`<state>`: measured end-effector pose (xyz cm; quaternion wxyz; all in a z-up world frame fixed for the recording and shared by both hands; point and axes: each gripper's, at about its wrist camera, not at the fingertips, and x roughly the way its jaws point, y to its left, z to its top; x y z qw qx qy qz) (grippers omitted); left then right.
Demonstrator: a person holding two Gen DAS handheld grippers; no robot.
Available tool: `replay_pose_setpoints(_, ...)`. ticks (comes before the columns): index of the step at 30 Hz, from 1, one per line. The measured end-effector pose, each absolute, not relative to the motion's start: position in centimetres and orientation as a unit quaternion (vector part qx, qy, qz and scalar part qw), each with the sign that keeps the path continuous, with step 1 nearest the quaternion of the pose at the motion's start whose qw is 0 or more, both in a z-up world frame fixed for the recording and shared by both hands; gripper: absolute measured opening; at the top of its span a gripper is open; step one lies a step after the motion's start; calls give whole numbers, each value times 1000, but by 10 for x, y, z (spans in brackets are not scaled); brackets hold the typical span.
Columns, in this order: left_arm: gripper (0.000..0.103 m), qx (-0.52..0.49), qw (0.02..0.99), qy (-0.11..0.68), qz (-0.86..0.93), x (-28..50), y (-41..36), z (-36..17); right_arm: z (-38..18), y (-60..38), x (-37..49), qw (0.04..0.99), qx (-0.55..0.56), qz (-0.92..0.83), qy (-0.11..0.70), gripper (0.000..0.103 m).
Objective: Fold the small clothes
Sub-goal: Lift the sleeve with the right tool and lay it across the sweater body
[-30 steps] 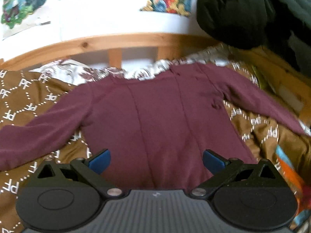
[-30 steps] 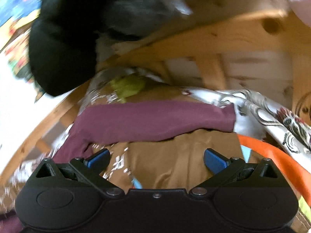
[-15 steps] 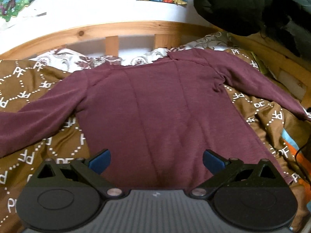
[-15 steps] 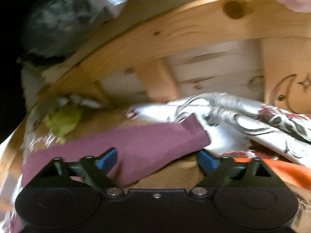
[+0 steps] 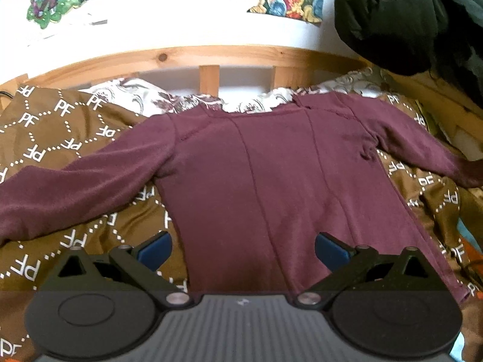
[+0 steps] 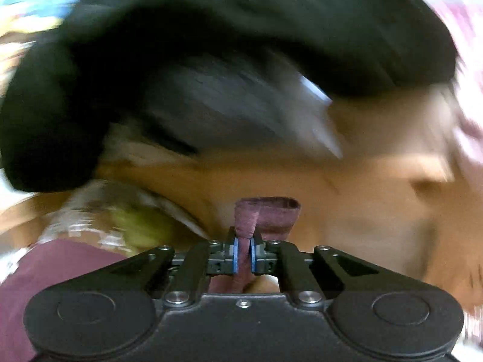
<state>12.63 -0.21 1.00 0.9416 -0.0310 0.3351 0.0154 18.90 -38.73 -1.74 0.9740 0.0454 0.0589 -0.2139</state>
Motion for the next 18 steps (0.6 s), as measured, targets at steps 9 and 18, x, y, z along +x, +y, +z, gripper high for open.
replay_pose_setpoints(9,102,-46,948,308,65,126,25,21,-7,-263,196,988,-147,46,3,7)
replay_pose_setpoints(18,102,-78,944,293,127,121,69,27,-51,-156,153,915,-280,289,25,6)
